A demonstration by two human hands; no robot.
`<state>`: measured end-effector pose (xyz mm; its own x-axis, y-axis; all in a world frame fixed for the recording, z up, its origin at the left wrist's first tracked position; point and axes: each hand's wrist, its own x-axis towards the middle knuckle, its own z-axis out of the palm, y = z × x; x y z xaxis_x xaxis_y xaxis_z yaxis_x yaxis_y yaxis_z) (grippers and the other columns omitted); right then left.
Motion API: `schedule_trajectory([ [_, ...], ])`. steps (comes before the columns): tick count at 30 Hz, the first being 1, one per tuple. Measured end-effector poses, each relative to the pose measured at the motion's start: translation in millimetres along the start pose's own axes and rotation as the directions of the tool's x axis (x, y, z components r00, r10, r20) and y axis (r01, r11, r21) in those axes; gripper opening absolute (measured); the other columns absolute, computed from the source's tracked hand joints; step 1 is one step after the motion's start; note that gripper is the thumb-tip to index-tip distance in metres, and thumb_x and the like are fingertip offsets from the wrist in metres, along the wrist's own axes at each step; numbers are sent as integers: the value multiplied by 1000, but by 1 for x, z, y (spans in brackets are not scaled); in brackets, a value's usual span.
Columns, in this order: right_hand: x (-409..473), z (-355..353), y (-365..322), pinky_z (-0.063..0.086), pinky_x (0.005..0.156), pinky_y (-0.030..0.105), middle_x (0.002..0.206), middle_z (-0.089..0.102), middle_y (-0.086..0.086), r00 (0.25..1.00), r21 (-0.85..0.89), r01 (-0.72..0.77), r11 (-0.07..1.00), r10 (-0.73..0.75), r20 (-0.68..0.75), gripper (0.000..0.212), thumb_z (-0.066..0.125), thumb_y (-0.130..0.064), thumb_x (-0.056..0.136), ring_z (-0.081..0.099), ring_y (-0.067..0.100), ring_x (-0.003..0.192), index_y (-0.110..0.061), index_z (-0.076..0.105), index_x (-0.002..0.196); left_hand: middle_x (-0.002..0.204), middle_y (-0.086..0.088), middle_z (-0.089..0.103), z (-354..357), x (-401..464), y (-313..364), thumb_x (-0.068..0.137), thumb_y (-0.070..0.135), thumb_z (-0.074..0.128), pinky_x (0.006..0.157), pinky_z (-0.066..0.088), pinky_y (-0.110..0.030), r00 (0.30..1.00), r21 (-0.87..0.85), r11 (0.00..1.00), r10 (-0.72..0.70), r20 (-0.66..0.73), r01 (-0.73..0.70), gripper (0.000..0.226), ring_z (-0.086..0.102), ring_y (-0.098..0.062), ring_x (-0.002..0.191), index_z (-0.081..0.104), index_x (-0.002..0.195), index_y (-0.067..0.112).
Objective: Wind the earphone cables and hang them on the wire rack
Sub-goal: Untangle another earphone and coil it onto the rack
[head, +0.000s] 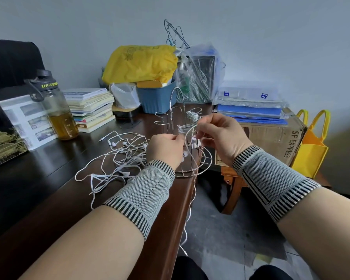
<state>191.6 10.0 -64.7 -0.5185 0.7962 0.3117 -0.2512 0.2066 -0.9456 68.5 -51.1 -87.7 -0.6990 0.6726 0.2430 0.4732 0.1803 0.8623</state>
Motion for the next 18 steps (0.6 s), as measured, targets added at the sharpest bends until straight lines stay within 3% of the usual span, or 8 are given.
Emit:
schedule_trajectory([
  [1, 2, 0, 1, 43, 55, 24, 58, 60, 0, 1000, -46, 11, 999, -11, -3, 19, 60, 0, 89, 53, 15, 58, -11, 60, 72, 50, 3, 66, -2, 0, 0, 94, 34, 56, 47, 49, -23, 1000, 50, 999, 20, -1, -20, 43, 64, -10, 50, 69, 60, 12],
  [4, 5, 2, 5, 43, 50, 17, 56, 59, -2, 1000, -96, 17, 995, -17, 3, 19, 61, 0, 88, 52, 12, 54, -10, 61, 72, 61, -1, 70, -9, 0, 2, 90, 41, 59, 57, 52, -32, 995, 173, 981, 98, -29, -92, 41, 66, -23, 63, 73, 64, 14],
  [6, 6, 3, 7, 42, 48, 16, 56, 59, -2, 1000, -88, 3, 996, -3, 6, 19, 61, 0, 88, 51, 10, 54, -10, 61, 72, 64, -1, 70, -12, -1, 1, 89, 36, 57, 61, 55, -34, 991, 202, 973, 122, -58, -108, 35, 66, -23, 67, 73, 68, 13],
  [10, 8, 2, 10, 38, 46, 18, 54, 61, -6, 999, -28, -43, 999, 43, -4, 20, 61, 1, 88, 50, 10, 53, -11, 61, 71, 70, 3, 72, -18, -5, 3, 82, 38, 54, 76, 58, -41, 990, -37, 990, 131, -52, -133, 29, 69, -19, 75, 72, 74, 17],
  [14, 9, 1, 13, 35, 47, 20, 59, 60, -1, 998, -4, -61, 998, 61, -18, 18, 62, -2, 87, 50, 10, 52, -12, 61, 73, 70, 6, 73, -21, -14, 6, 83, 35, 71, 75, 57, -27, 977, -71, 982, 183, 110, -176, 14, 67, -3, 69, 71, 72, 26],
  [18, 10, 1, 13, 36, 47, 21, 62, 59, 1, 998, -5, -54, 999, 54, -16, 18, 61, -3, 89, 51, 12, 53, -12, 61, 74, 69, 9, 70, -22, -10, 5, 84, 20, 71, 70, 55, -23, 964, -23, 973, 230, 133, -229, 15, 64, -2, 66, 68, 72, 27],
])
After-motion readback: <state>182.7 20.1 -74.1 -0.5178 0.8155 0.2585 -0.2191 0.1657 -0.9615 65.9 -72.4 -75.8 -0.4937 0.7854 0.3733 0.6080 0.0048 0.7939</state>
